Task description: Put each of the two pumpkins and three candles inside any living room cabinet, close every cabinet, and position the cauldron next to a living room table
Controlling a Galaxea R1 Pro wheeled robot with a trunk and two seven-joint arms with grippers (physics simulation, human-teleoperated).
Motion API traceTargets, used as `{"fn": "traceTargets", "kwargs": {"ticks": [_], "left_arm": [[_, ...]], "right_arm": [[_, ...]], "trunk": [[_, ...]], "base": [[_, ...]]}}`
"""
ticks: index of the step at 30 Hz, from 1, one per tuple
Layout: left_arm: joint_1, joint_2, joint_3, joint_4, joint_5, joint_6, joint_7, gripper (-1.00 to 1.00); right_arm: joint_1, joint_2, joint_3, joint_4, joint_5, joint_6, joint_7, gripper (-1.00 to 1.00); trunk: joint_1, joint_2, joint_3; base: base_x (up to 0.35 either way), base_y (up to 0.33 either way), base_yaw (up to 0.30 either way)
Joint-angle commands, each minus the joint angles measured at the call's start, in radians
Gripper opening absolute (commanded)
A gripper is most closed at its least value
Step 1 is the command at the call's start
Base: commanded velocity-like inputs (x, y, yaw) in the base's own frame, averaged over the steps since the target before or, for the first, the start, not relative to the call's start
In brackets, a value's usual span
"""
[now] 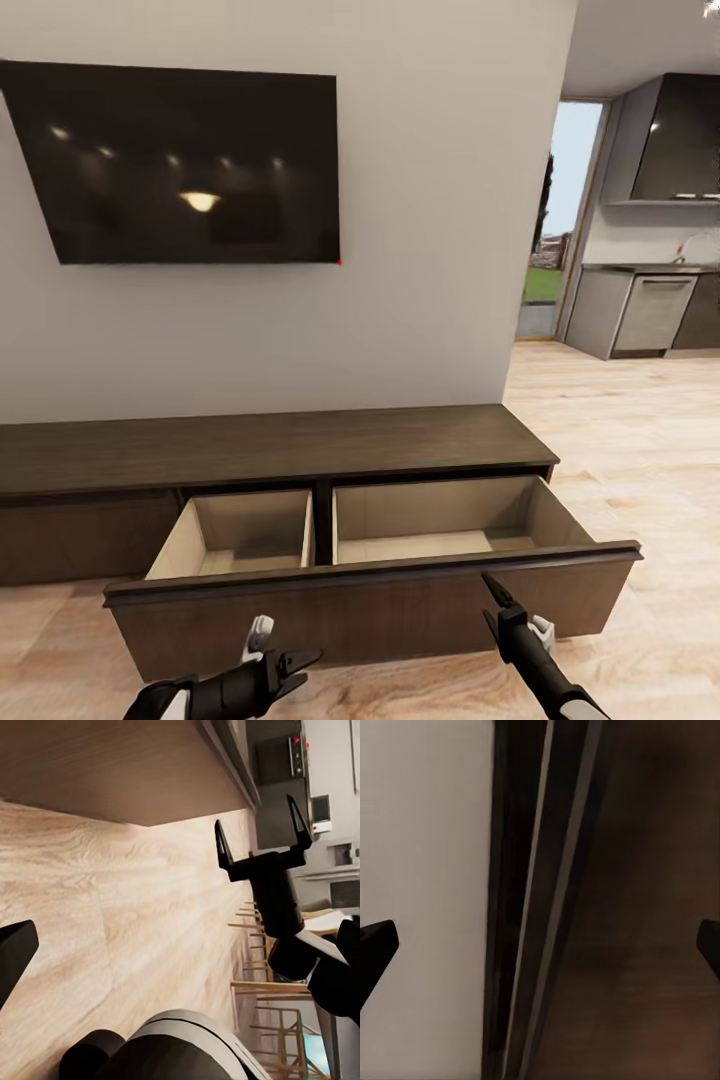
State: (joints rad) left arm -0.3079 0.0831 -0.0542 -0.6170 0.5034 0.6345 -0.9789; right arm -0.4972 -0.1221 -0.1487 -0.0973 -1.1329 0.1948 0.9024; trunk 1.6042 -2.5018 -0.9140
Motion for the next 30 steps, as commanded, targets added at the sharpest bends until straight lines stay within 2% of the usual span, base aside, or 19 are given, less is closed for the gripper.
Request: {"fn": "traceTargets", "kwargs": {"ticks": [1, 5, 9, 18, 30], "left_arm": [[0.0, 0.001, -0.004, 0.0, 0.007, 0.007, 0.001, 1.0], [0.0, 0.001, -0.005, 0.0, 0.004, 0.008, 0.001, 1.0], [0.0, 0.001, -0.006, 0.0, 0.003, 0.008, 0.0, 1.0], [0.0, 0.001, -0.006, 0.0, 0.004, 0.008, 0.0, 1.0], [0.0, 0.001, -0.007, 0.0, 0.003, 0.008, 0.0, 1.0]], "right_arm": [[-0.001, 0.0, -0.008, 0.001, 0.001, 0.01, 0.003, 1.0], [0.0, 0.001, -0.008, 0.002, 0.001, 0.007, 0.0, 1.0], [0.0, 0.001, -0.008, 0.002, 0.001, 0.006, 0.0, 1.0], [0.0, 0.001, -0.008, -0.008, 0.002, 0.01, -0.002, 1.0], [-0.001, 0.002, -0.015, -0.008, -0.008, -0.042, 0.011, 1.0]], "trunk": [[-0.001, 0.0, 0.003], [-0.002, 0.001, 0.018], [-0.004, 0.002, 0.034], [-0.039, 0.065, 0.062], [-0.085, 0.149, 0.1]], "base": [[0.0, 0.0, 0.0], [-0.025, 0.0, 0.0], [-0.256, 0.0, 0.0], [-0.313, 0.0, 0.0], [-0.018, 0.0, 0.0]]}}
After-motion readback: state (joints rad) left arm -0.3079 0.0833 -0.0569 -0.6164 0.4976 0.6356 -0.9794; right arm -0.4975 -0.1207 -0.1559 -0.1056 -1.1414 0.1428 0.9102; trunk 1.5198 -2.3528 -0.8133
